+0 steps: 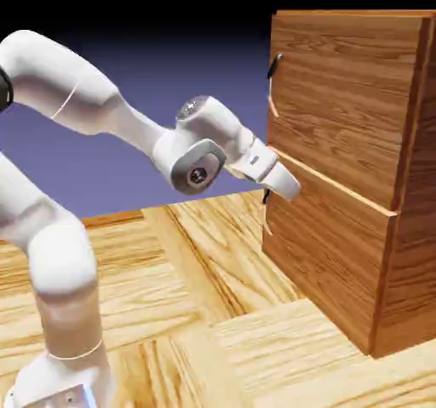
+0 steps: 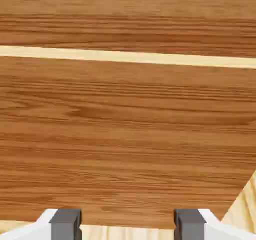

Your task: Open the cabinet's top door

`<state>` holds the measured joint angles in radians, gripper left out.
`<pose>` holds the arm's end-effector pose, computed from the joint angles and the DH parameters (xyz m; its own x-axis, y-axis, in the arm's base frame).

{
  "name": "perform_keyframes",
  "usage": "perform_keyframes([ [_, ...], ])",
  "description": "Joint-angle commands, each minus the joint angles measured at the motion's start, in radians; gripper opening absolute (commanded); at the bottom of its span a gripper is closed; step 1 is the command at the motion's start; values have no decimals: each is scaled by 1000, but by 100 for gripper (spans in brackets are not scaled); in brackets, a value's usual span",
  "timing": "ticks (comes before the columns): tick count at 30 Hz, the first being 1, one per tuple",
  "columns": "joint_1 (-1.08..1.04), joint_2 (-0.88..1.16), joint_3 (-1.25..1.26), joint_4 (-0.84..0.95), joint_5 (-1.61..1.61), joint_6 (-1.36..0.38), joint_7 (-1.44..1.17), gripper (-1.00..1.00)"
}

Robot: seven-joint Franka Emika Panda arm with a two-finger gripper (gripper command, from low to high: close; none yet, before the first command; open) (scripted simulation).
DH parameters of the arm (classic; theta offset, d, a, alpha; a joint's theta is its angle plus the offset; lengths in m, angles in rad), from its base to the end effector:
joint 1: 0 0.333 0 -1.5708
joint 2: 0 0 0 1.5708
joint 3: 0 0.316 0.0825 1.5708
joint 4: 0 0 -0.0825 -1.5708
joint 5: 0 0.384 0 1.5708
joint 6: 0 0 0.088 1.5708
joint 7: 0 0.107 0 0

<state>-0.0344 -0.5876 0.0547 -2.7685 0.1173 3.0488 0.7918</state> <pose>0.3938 0.0000 0.4868 0.4126 -0.7696 0.4872 -0.4977 -0.6385 -0.5871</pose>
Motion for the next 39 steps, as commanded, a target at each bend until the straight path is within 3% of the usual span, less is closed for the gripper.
perform_keyframes([
  [1,-17,-7,20,15,44,4,19,0],
  [39,-670,-254,790,599,1696,171,734,0],
])
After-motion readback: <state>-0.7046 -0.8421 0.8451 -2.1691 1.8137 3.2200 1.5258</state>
